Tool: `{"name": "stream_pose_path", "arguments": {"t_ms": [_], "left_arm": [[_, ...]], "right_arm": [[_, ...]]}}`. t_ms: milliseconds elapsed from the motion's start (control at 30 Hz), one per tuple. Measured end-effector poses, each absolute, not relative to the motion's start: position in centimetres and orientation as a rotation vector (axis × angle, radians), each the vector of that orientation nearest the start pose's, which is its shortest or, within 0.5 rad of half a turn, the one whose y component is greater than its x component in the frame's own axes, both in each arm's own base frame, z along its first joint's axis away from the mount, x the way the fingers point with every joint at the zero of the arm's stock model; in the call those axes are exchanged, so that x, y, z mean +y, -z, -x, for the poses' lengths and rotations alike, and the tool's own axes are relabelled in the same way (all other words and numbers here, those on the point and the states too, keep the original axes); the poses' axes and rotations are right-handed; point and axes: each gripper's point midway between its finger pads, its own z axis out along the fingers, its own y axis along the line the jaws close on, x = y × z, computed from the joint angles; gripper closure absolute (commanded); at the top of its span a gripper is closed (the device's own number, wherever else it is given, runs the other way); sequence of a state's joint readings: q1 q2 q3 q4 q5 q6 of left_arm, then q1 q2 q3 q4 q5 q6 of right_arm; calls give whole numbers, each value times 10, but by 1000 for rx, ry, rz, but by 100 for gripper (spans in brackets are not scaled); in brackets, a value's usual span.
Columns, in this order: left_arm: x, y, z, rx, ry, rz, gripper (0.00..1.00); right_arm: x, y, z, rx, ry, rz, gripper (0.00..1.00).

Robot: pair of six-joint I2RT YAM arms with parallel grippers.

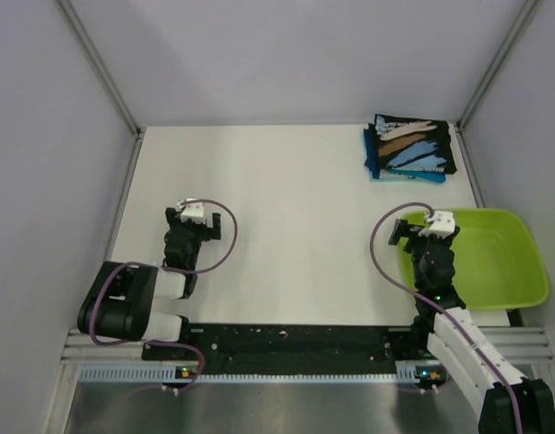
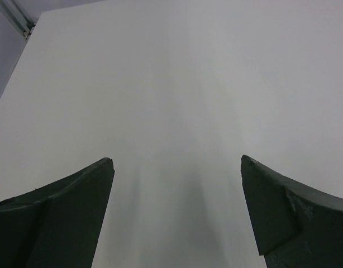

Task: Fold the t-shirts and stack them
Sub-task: Put the neatly folded tshirt into the corner of the board with the right arm

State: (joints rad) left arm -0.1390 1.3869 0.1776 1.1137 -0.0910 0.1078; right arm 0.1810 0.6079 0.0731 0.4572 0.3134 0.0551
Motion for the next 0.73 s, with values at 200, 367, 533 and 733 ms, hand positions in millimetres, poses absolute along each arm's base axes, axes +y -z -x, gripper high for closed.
{"name": "stream_pose_path", "arguments": {"t_ms": [200,367,533,733], "left_arm": [[-32,-110,-358,1613,-42,-142,1],[-32,-114,-359,1598,-41,-140,1],[-32,-113,-360,1597,-42,-139,1],[-32,-112,-360,1598,-42,-138,1]], "right_arm": [[0,-132,-287,1635,77,-136,1],[0,-130,-288,1641,78,-135,1],[0,-125,-288,1659,82,-132,1],[0,-126,-288,1656,82,-132,1]]}}
